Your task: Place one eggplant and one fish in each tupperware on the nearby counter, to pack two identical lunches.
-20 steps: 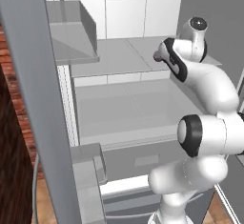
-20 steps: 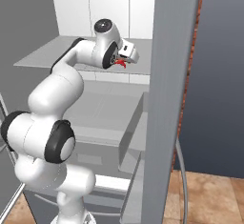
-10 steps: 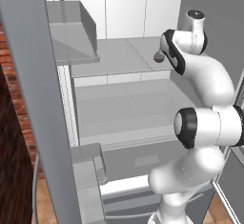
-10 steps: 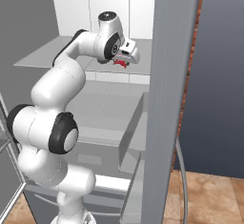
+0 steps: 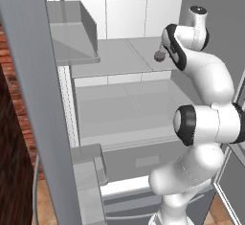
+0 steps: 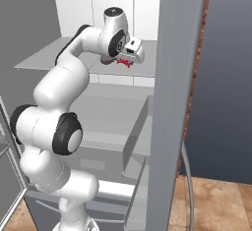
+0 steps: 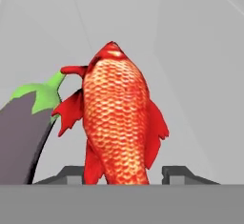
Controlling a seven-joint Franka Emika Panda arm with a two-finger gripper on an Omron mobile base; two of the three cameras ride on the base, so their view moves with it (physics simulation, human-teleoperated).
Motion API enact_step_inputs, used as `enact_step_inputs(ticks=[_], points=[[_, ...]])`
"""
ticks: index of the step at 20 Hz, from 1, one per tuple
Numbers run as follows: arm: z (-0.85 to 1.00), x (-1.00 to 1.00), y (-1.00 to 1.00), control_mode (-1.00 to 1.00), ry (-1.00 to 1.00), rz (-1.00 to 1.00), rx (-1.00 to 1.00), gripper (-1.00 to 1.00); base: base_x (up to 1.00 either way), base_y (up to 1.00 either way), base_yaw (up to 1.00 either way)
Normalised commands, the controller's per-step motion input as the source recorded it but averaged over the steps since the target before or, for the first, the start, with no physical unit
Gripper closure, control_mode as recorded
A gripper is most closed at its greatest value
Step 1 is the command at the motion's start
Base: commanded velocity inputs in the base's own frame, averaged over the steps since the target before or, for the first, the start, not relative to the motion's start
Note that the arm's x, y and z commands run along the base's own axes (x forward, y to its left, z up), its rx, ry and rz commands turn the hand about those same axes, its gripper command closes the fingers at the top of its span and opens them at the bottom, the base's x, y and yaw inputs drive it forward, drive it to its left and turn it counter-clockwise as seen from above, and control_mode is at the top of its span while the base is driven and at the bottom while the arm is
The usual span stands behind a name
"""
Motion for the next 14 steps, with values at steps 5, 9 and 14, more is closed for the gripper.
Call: enact_step_inputs(ticks=[5, 9, 14], points=[[-0.73, -1.0, 0.06, -1.0, -0.31, -0.03, -0.01, 1.0, 0.0, 0.0, 0.0], [-0.04, -1.0, 0.08, -1.0, -0.1, -0.01, 0.0, 1.0, 0.0, 0.0, 0.0], [0.53, -1.0, 0.1, -1.0, 0.02, 0.0, 0.0, 1.0, 0.0, 0.0, 0.0]])
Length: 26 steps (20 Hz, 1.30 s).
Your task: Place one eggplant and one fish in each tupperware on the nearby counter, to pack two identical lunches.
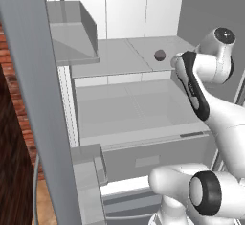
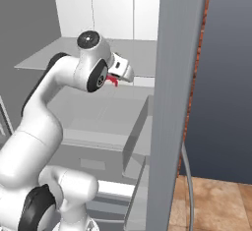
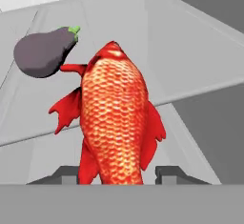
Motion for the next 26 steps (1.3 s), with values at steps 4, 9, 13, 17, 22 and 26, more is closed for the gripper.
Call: enact_step_inputs(ticks=[4, 9, 13, 17, 22, 26], points=[[0.73, -1.0, 0.17, -1.0, 0.12, 0.0, -0.01, 1.0, 0.0, 0.0, 0.0], [0.1, -1.0, 0.42, -1.0, 0.04, 0.02, -0.08, 1.0, 0.0, 0.0, 0.0], [-0.29, -1.0, 0.31, -1.0, -0.01, 0.04, -0.08, 1.0, 0.0, 0.0, 0.0], [-0.02, -1.0, 0.15, -1.0, 0.0, 0.0, -0.03, 1.0, 0.0, 0.0, 0.0], [0.0, -0.6, 0.0, 1.0, 0.0, 0.01, 0.0, 1.0, -0.4, 0.0, 0.0], [0.0, 0.0, 0.0, 1.0, 0.0, 0.0, 0.0, 1.0, -1.0, 0.0, 0.0]])
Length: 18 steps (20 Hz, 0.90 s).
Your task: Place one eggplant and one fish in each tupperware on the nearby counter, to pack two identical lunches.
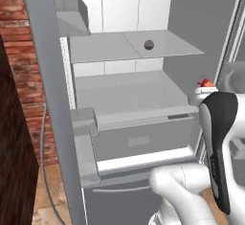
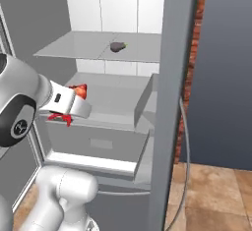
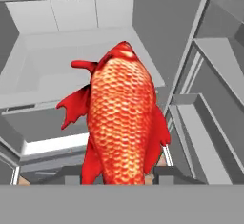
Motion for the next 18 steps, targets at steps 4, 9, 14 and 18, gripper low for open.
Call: enact_step_inputs(ticks=[4, 9, 14, 18], points=[[0.0, 0.0, 0.0, 1.0, 0.0, 0.0, 0.0, 1.0, -1.0, 0.0, 0.0], [0.0, 0.0, 0.0, 1.0, 0.0, 0.0, 0.0, 1.0, -0.94, -0.08, 0.0], [0.0, 0.0, 0.0, 1.0, 0.0, 0.0, 0.0, 1.0, -0.6, -0.81, 0.0], [0.0, 0.0, 0.0, 1.0, 0.0, 0.0, 0.0, 1.0, -0.26, -1.0, 0.0]])
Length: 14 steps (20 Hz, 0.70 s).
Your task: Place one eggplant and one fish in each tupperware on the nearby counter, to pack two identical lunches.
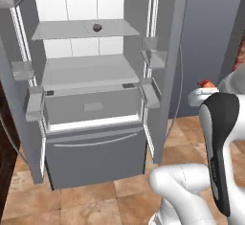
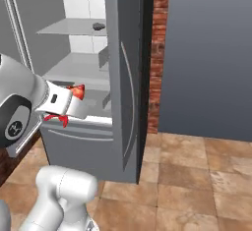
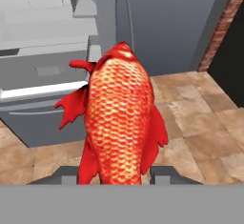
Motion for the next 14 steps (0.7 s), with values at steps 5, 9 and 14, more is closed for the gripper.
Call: enact_step_inputs(ticks=[5, 9, 14], points=[[0.0, 0.0, 0.0, 1.0, 0.0, 0.0, 0.0, 1.0, -0.04, -1.0, 0.02], [0.0, 0.0, 0.0, 1.0, 0.0, 0.0, 0.0, 1.0, 0.0, -1.0, 0.15], [0.0, 0.0, 0.0, 1.0, 0.0, 0.0, 0.0, 1.0, 0.0, -1.0, 0.24]])
